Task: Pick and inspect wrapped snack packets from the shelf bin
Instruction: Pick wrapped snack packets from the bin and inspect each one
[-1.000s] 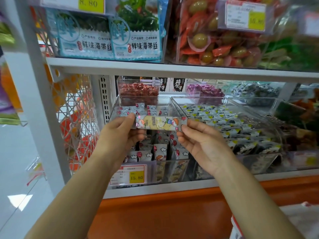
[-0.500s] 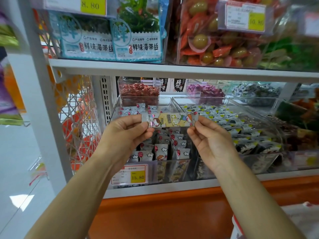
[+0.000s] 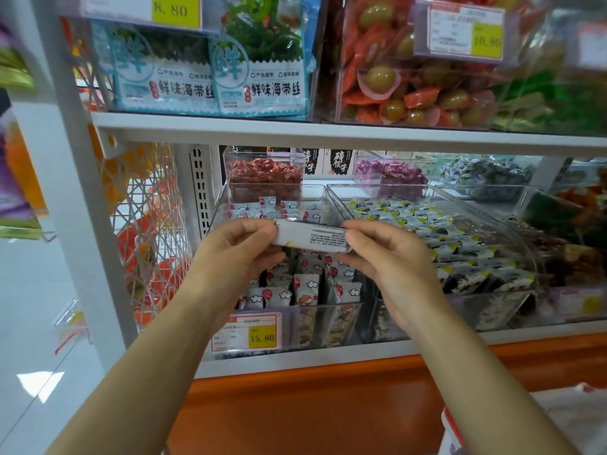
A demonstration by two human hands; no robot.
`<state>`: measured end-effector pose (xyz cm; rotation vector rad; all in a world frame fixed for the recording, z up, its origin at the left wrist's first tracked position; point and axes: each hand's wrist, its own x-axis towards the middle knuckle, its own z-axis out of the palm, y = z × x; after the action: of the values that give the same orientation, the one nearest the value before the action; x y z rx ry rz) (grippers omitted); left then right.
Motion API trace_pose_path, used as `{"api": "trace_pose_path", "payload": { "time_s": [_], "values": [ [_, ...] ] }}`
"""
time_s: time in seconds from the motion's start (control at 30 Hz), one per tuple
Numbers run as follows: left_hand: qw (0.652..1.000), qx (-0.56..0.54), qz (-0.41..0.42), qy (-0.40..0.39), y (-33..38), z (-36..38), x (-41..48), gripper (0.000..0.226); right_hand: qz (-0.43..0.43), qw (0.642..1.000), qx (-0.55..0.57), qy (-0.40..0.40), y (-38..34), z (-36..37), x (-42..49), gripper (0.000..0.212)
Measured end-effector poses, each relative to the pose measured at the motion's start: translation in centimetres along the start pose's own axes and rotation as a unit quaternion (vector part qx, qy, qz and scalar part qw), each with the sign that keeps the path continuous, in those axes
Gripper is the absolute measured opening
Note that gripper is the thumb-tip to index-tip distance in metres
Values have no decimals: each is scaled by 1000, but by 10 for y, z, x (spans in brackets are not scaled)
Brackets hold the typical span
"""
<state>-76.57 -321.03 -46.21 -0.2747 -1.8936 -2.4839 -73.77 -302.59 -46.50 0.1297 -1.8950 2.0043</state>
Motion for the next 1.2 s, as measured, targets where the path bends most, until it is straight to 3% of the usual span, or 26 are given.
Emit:
{"api": "trace_pose_path", "payload": {
  "time_s": [0.1, 0.27, 0.53, 0.63, 0.77, 0.93, 1.0, 1.1, 1.2],
  "values": [
    [1000, 11, 2, 6, 2, -3, 0, 14, 11, 1000, 20, -4, 0, 0, 1, 23],
    [968, 224, 116, -3, 2, 3, -5, 13, 17, 996, 55, 75, 2, 3, 2, 10],
    [970, 211, 106, -61, 2, 8, -9, 23, 9, 991, 61, 119, 2, 4, 2, 12],
    [979, 188, 70, -41, 0, 8, -7, 21, 14, 994, 58, 95, 4, 2, 3, 12],
    [989, 139, 47, 36, -3, 5, 1, 11, 4, 999, 37, 5, 5, 1, 3, 16],
    [984, 142, 45, 100, -8, 0, 10, 12, -93, 982, -150, -66, 2, 2, 2, 27],
    [982, 149, 51, 108, -10, 5, 12, 13, -113, 979, -152, -78, -1, 4, 4, 27],
    [981, 148, 65, 103, -8, 16, 16, 17, -93, 993, -65, -30, -4, 5, 11, 15],
    [978, 166, 80, 97, -5, 21, 23, 18, -45, 993, 27, 106, -6, -3, 21, 13]
  ]
}}
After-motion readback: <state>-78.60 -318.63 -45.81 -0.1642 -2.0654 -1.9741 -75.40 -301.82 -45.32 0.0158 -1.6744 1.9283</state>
